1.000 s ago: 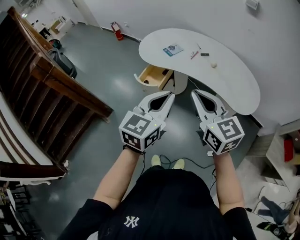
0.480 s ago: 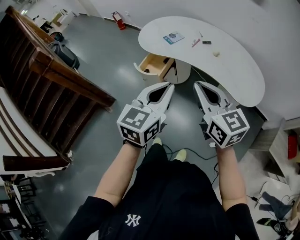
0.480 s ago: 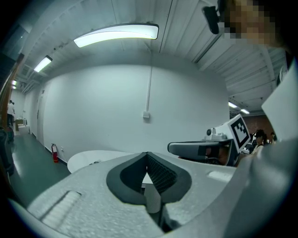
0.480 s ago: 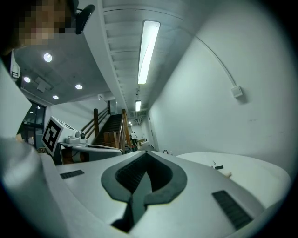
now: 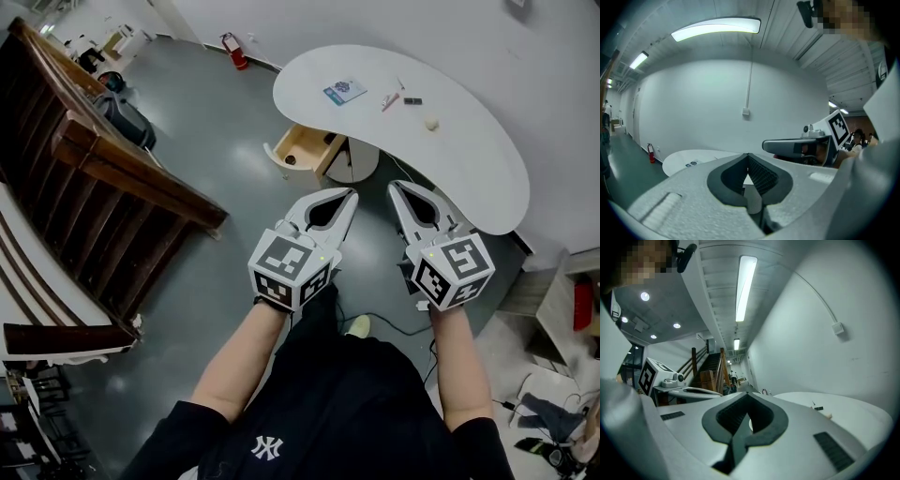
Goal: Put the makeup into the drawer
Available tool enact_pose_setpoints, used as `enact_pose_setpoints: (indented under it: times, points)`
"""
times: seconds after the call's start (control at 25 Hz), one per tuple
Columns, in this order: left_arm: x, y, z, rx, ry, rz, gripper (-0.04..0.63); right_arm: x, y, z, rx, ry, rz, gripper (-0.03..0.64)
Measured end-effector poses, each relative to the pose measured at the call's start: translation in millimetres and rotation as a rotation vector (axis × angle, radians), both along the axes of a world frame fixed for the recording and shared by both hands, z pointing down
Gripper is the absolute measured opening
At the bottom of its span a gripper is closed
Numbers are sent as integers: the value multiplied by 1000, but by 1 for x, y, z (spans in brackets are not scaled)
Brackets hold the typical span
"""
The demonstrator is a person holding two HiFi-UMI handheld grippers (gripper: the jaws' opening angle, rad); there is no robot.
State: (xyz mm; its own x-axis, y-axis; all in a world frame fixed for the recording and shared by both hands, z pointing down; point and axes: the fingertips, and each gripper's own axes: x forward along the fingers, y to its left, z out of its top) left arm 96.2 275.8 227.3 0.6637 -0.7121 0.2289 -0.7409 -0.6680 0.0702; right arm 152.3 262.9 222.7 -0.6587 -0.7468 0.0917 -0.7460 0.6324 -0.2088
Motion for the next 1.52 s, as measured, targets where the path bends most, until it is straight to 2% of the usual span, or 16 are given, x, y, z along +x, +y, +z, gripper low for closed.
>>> enact_pose_setpoints:
  times: [0.4, 0.76, 1.0, 1.28, 1.52]
  points:
    - [-7, -87, 19, -6, -16, 74, 9, -19, -86, 9, -17, 19, 50, 15]
    - [-50, -203, 47, -14, -78, 118, 9, -63, -189, 27, -73, 21, 118, 15]
    - [-77, -258, 64, -14, -84, 161, 9, -92, -239, 38, -106, 33, 162, 15]
    - [-93, -292, 64, -25, -77, 155, 9, -112, -273, 39, -119, 50, 152, 15]
    - [-87, -335, 86, -43, -91, 135, 9, -109, -322, 59, -136, 41, 129, 15]
